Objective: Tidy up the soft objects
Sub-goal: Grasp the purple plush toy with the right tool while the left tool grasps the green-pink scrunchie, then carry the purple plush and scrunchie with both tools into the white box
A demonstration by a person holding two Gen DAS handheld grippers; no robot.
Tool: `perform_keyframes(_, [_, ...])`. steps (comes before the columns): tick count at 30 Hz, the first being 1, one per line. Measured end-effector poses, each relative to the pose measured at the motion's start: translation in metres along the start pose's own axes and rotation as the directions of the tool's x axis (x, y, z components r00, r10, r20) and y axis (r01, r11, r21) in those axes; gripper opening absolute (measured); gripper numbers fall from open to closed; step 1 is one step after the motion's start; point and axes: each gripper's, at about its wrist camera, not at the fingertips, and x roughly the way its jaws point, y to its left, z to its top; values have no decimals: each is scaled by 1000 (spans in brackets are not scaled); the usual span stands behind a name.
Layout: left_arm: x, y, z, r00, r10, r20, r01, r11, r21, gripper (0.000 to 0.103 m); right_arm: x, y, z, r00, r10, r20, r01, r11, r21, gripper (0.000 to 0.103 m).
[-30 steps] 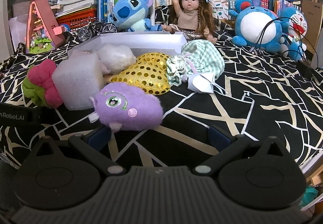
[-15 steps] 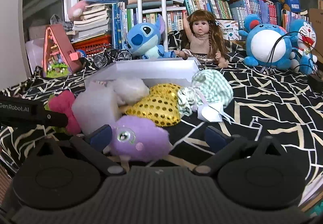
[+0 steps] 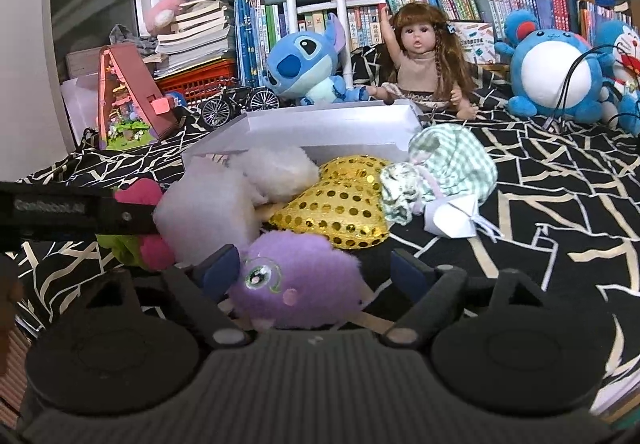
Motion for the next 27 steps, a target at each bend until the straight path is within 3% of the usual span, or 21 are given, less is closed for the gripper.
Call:
perform_keyframes(3, [5, 1, 1, 1000, -7, 2, 7, 1000, -12, 82, 4, 2, -1, 1000, 20, -15, -20, 1000, 6, 87])
perform_keyframes(8, [2, 8, -1, 997, -81, -17, 80, 995, -62, 46, 8, 9, -6, 997, 57, -44, -57, 998, 9, 77])
perform_keyframes(10, [-2, 7, 0, 997, -79, -15, 78, 995, -58, 43, 7, 12, -6, 997, 64, -39, -64, 998, 3, 69])
perform_keyframes(11, [-5, 6, 0, 997, -74, -12, 74, 996, -48, 42, 6, 13, -6, 997, 68, -38, -68, 998, 2, 64])
perform_keyframes(16, [-22, 9, 8, 997, -55, 47, 56, 998, -40, 41, 1, 12, -2, 997, 76, -30, -76, 997, 9, 59])
perform_keyframes(21, [-36, 17, 23, 994, -53, 93, 58, 997, -47, 41, -5, 6, 8, 999, 50, 0, -50, 998, 23, 47])
perform_keyframes(27, [-40, 32, 44, 990, -105, 92, 115, 987, -109, 41, -6, -3, 21, 999, 25, 31, -26, 999, 33, 46])
